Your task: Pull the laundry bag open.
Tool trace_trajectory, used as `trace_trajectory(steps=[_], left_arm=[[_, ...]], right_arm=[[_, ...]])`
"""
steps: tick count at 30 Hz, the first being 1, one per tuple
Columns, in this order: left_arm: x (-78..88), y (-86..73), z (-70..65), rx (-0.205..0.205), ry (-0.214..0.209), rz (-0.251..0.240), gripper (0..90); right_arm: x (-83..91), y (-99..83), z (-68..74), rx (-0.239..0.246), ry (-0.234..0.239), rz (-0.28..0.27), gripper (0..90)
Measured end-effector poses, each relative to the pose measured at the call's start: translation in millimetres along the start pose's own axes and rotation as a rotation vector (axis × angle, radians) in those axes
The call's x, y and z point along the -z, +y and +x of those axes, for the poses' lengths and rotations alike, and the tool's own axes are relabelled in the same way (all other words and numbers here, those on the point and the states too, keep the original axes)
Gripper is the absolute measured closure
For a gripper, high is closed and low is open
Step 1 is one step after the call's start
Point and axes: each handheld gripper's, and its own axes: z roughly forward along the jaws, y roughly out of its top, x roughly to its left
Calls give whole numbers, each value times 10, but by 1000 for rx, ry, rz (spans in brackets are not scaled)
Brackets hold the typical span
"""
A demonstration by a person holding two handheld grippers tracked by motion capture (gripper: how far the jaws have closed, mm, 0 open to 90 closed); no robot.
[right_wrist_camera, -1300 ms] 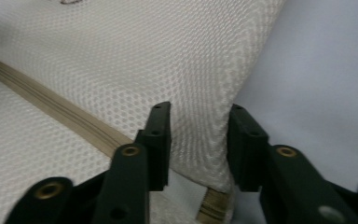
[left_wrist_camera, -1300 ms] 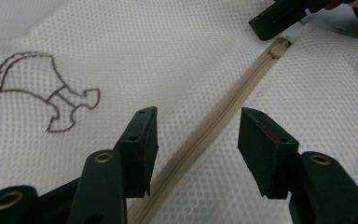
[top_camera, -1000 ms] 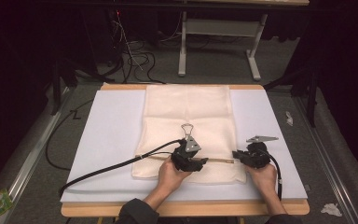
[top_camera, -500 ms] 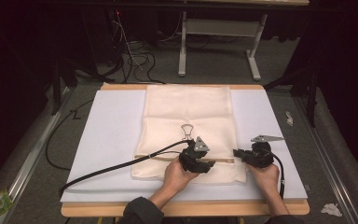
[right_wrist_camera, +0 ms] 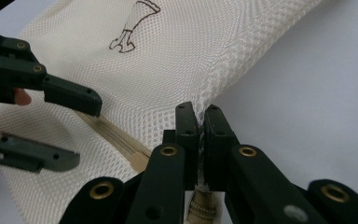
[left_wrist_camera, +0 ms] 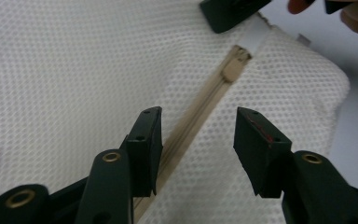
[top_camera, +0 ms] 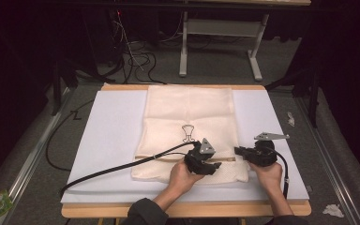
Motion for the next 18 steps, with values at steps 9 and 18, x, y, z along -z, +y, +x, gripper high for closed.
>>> trace_trajectory(steps=[9,18], left_arm=[[-29,48,-73,-1,-30,-35,650],[-115,108,-111,-9,-20,-13,634]], right_arm=[[32,35,44,17,7,-8,883],[39,63,82,23,18,-19,884]])
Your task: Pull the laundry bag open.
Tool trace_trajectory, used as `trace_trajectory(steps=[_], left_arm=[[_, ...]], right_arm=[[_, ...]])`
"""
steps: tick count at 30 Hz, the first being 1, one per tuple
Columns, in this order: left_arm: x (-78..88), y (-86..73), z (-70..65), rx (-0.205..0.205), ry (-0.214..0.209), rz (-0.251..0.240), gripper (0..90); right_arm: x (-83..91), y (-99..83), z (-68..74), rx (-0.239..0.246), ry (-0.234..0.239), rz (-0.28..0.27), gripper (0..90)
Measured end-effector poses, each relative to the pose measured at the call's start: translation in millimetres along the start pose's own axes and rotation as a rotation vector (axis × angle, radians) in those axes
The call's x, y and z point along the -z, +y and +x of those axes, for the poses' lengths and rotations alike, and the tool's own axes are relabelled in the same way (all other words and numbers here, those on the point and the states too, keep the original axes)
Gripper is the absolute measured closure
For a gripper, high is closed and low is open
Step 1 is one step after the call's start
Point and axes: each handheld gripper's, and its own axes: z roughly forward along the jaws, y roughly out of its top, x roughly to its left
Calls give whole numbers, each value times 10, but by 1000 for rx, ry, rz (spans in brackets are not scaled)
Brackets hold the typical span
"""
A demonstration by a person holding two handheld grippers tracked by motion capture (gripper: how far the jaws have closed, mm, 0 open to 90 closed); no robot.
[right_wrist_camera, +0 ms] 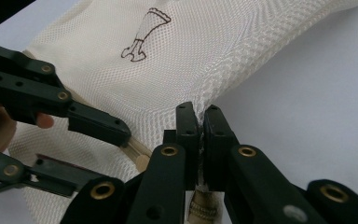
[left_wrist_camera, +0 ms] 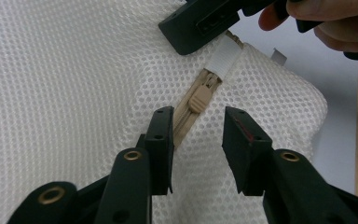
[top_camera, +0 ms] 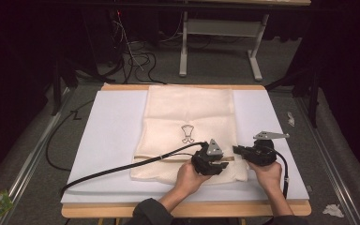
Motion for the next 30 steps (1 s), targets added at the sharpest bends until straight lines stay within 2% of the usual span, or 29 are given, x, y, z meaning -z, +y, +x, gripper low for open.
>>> trace_trajectory(steps=[2,16,23,30], left_arm=[[-24,-3,13,16,-8,2,635],[-124,-25,49,48,-34,-13,658],[-139,11,9,35,-61,-15,692],[-142,-8,3,33,-65,-4,729]], right_arm=[[7,1,4,0,3,-3,884],[-5,-1,35,1,20,-6,884],[-6,-19,7,-1,23,-7,884],[-26,-48,-8,-10,20,-1,883]])
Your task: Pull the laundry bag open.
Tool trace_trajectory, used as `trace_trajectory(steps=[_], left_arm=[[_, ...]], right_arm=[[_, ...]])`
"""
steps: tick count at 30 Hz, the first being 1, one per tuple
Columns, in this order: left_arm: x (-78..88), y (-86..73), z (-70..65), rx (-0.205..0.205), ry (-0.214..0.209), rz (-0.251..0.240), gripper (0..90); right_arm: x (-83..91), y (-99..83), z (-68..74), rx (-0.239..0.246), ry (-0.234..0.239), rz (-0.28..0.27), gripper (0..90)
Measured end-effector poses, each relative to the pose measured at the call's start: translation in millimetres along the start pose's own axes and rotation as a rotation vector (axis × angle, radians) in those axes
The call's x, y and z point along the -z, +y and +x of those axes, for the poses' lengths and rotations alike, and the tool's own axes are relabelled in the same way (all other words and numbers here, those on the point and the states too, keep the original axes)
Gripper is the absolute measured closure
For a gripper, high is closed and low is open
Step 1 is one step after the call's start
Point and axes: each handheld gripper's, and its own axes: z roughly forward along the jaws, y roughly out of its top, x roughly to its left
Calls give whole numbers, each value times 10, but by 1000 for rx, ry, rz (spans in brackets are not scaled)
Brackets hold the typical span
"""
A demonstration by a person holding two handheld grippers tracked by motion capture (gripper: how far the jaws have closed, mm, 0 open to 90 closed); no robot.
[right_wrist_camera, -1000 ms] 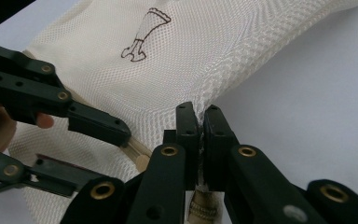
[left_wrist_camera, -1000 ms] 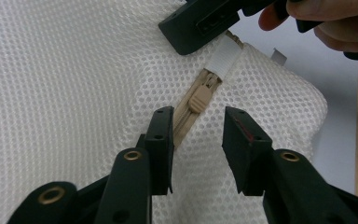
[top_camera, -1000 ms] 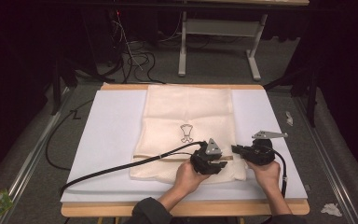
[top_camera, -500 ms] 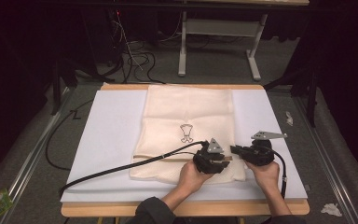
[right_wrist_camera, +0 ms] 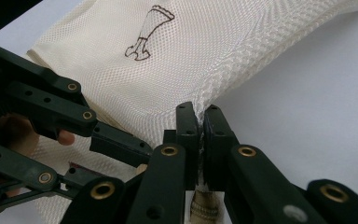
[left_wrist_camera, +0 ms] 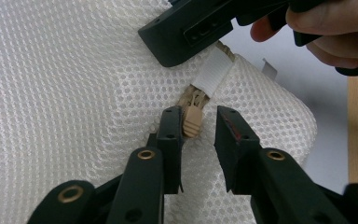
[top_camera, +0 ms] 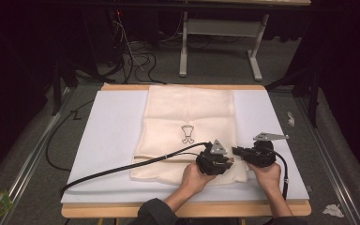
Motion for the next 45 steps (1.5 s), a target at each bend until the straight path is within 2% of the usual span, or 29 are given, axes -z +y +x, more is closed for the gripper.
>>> trace_trajectory(steps=[8,15,19,21,23,26,35,45], left_arm=[[8,-6,13,13,-16,-1,753],[-11,-7,27,48,-43,-26,738],[-21,-12,37,60,-53,-23,744],[-28,-25,43,73,-84,-13,770],[-39,-46,28,63,-86,-4,786],[-57,-44,45,87,-89,-2,801],[-53,6,86,118,-70,-14,820],[-44,11,79,111,-66,-21,864]], right_arm=[[6,-13,-9,4,0,1,883],[9,-30,-20,-3,-1,-3,883],[4,-32,-24,-2,0,-6,883],[3,-38,-27,-1,0,-5,883],[8,-40,-29,-6,0,-5,883],[2,-39,-26,0,-1,-7,882],[2,-40,-25,0,0,-7,882],[11,-40,-23,8,-10,-8,882]])
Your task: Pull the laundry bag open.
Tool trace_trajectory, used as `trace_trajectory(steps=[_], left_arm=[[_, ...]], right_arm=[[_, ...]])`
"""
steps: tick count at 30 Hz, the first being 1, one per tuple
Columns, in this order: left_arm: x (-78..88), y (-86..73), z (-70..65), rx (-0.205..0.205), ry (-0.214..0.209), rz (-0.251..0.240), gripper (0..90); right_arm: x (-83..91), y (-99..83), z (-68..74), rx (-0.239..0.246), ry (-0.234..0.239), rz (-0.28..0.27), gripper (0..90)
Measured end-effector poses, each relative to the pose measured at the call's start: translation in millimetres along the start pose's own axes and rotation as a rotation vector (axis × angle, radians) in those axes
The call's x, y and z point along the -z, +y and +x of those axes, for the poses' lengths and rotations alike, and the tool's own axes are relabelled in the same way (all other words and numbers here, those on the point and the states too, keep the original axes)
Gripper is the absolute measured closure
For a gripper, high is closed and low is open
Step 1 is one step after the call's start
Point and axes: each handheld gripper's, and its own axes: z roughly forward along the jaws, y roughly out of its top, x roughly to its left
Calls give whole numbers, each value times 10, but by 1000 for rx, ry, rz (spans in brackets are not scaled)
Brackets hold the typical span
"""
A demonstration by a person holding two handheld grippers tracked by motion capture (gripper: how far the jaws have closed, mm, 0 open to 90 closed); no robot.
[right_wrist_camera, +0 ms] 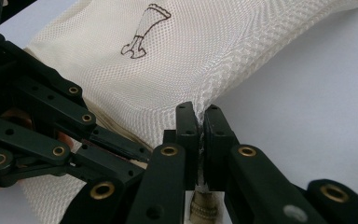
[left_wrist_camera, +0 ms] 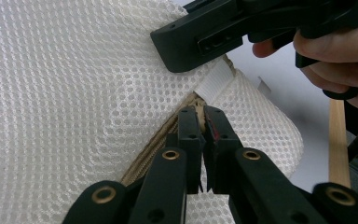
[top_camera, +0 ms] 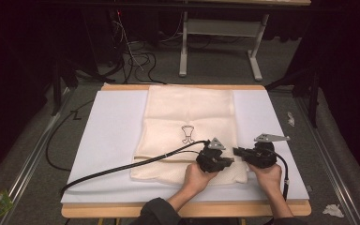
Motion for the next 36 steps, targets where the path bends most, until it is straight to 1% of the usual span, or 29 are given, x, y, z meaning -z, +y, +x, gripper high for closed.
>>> trace_trajectory(steps=[5,11,15,19,23,29,34,36], left_arm=[[24,5,-14,-13,2,-2,866],[65,-11,-34,-44,12,-5,867],[87,-24,-29,-44,15,-6,868],[98,-23,-31,-43,21,-2,868],[110,-22,-34,-52,29,-4,869],[129,-19,-44,-58,42,4,871],[122,-33,-57,-57,44,8,872],[121,-38,-66,-60,45,10,872]], right_arm=[[11,-4,-9,-2,-2,0,882],[5,-21,-6,2,-7,0,882],[-1,-15,17,27,-16,6,882],[-10,-14,22,25,-18,7,882],[-6,-15,27,27,-18,10,883],[-4,-17,50,45,-26,16,883],[-13,-21,33,42,-16,10,883],[-13,-14,37,49,-15,7,883]])
